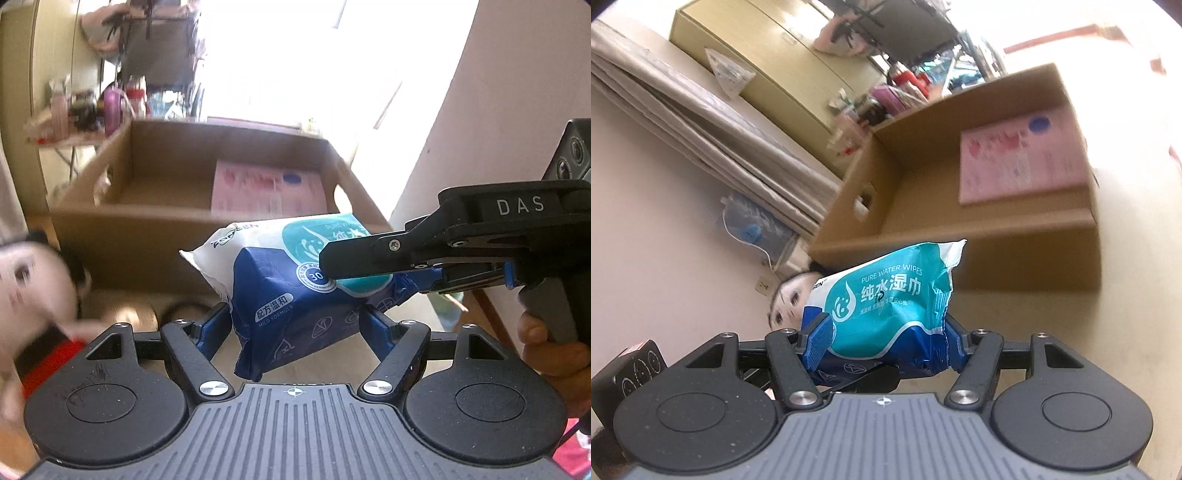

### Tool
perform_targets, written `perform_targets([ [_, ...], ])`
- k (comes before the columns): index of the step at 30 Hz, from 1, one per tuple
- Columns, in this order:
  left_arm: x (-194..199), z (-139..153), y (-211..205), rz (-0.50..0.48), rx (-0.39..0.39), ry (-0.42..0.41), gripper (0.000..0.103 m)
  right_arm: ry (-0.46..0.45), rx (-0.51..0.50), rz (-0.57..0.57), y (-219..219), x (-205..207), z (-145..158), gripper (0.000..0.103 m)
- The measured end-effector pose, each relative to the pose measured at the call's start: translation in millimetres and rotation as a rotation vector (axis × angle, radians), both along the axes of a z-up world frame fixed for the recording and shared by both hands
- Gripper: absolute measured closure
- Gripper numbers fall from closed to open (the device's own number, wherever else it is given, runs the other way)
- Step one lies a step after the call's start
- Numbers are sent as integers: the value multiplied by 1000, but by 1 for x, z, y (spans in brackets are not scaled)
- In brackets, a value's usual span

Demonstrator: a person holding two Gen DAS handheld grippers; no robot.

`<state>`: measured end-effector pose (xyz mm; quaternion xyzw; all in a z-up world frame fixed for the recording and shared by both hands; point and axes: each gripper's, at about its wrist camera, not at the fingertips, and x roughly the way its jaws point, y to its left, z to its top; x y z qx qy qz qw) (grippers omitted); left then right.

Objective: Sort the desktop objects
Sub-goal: 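Lift the wipes pack with both grippers and carry it over the cardboard box, then lower the wipes pack into the box and open both grippers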

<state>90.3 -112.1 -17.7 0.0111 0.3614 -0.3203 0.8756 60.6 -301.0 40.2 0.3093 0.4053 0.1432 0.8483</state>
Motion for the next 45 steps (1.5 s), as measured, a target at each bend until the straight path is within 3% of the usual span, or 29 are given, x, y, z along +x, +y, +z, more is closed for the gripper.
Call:
perform_targets([
  [7,41,32,-17,-19,1,-92,27,-81,-31,-6,-13,44,38,37],
  [11,73,36,-37,-37,14,-90,27,-66,-31,-21,-31,77,40,37],
  [16,120,18,-63,-69,30,-7,28,32,-17,-51,-60,119,15,37],
  [24,177,-46,-100,-141,93,202,30,241,-34,-84,-93,161,-46,38],
  [29,188,-63,-107,-182,108,261,31,262,-134,-56,-87,168,-47,36],
  [34,191,-70,-117,-214,109,315,31,314,-192,-17,-80,176,-45,20],
  [45,198,-82,-126,-231,148,362,29,325,-144,-4,-89,167,-36,17],
])
